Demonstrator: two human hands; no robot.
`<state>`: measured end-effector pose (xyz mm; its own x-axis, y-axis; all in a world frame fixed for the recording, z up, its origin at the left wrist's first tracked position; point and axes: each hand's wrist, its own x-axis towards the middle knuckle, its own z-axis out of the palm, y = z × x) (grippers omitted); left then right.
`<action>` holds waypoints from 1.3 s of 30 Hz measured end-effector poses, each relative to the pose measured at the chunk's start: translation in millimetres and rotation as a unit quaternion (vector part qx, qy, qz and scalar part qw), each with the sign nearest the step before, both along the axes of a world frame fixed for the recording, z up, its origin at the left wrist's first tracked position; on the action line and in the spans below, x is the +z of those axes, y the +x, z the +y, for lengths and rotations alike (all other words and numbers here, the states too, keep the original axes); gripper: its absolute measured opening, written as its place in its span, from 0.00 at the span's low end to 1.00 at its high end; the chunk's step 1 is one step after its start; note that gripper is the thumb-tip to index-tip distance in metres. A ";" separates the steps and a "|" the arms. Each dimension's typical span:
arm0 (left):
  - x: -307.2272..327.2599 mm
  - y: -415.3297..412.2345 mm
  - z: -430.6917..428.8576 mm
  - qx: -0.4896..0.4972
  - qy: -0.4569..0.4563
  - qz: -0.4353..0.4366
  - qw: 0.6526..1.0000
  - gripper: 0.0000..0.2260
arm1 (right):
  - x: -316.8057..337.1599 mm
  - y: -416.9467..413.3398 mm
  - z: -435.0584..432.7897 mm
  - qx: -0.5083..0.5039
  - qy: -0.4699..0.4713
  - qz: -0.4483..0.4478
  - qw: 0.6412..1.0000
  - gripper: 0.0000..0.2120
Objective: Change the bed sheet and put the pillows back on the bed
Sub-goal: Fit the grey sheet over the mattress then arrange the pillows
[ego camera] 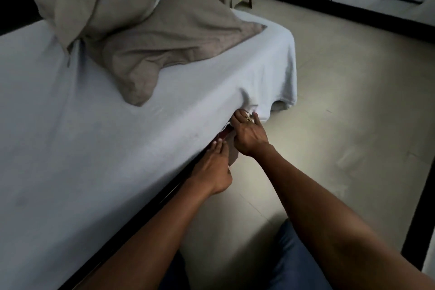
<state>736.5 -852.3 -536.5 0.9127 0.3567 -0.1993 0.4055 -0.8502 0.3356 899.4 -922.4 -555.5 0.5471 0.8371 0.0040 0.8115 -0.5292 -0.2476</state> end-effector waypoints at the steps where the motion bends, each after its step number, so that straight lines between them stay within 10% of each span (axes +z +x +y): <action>1: 2.3 -5.1 -1.3 -0.020 0.000 -0.003 1.000 0.33 | 1.5 5.4 5.2 0.003 -0.012 0.000 1.000 0.36; 12: -0.4 71.7 -2.4 0.010 0.002 0.046 0.999 0.43 | -0.7 -28.9 -62.0 0.039 0.060 0.052 0.996 0.45; 21: 2.4 23.9 -12.6 -0.044 0.053 0.013 0.998 0.42 | 10.5 50.3 22.3 0.029 -0.086 -0.030 0.995 0.29; 27: 26.0 44.3 -12.6 -0.042 -0.030 -0.041 0.998 0.33 | -3.0 17.9 -32.1 0.034 0.067 0.027 0.997 0.40; 33: 90.6 118.8 18.4 -0.080 -0.002 -0.270 0.959 0.21 | 28.2 68.4 -36.5 -0.148 0.337 0.015 0.930 0.23; 39: 132.4 276.6 106.2 -0.098 0.157 -0.296 0.937 0.22 | 105.0 192.1 39.9 -0.201 0.378 -0.096 0.899 0.14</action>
<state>1013.2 -746.1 -404.2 0.8844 0.1272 0.4490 0.0540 -0.9835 0.1724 1091.5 -882.5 -450.5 0.7330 0.2915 0.6146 0.6589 -0.5287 -0.5351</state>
